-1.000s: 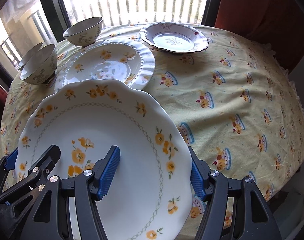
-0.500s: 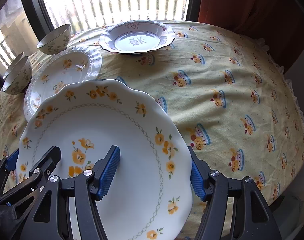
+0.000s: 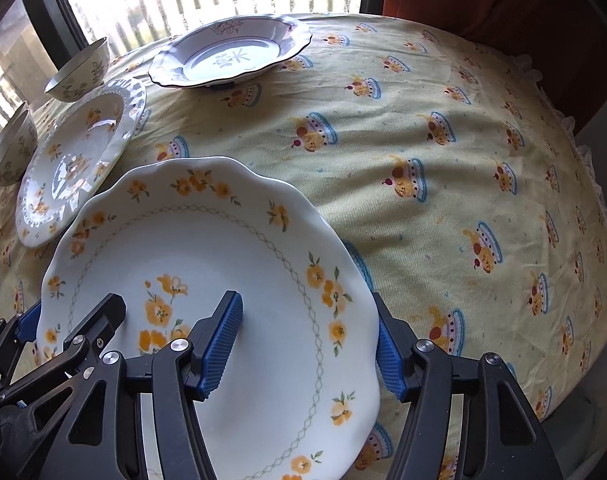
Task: Organize plates and bowls
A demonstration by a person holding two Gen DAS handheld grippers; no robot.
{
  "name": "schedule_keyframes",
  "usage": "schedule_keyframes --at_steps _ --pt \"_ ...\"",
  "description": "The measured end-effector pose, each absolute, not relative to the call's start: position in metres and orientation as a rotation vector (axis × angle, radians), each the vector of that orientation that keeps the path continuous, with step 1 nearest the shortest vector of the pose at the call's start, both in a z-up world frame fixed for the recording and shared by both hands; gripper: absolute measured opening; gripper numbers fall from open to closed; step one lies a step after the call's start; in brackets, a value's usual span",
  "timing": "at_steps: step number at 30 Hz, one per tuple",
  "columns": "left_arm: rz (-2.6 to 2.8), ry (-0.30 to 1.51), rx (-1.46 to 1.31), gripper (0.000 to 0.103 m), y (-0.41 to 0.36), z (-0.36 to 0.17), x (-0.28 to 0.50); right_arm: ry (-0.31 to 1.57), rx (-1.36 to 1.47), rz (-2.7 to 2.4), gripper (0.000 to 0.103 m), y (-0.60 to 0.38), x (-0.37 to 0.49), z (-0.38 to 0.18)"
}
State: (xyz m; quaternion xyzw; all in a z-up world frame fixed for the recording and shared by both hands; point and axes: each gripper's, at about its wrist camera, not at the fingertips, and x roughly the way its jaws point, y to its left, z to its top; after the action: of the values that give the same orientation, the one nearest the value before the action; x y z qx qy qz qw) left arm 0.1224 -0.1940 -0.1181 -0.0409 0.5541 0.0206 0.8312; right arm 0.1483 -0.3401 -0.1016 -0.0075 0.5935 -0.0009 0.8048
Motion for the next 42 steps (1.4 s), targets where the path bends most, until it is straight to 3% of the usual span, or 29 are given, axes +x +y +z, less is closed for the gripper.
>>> schedule_keyframes --at_steps 9,13,23,42 --pt "-0.001 1.178 -0.078 0.072 -0.192 -0.117 0.123 1.287 0.005 -0.038 0.066 -0.338 0.146 -0.104" --pt "-0.051 1.145 -0.031 0.085 -0.186 -0.101 0.117 1.244 -0.027 -0.072 0.068 -0.332 0.141 -0.089" --pt "-0.096 1.081 0.001 0.086 -0.139 -0.066 0.109 1.165 0.024 -0.081 0.082 -0.292 0.126 -0.046" --pt "-0.109 1.009 -0.067 0.092 -0.023 -0.028 0.128 1.023 0.070 -0.076 0.083 -0.162 0.133 0.005"
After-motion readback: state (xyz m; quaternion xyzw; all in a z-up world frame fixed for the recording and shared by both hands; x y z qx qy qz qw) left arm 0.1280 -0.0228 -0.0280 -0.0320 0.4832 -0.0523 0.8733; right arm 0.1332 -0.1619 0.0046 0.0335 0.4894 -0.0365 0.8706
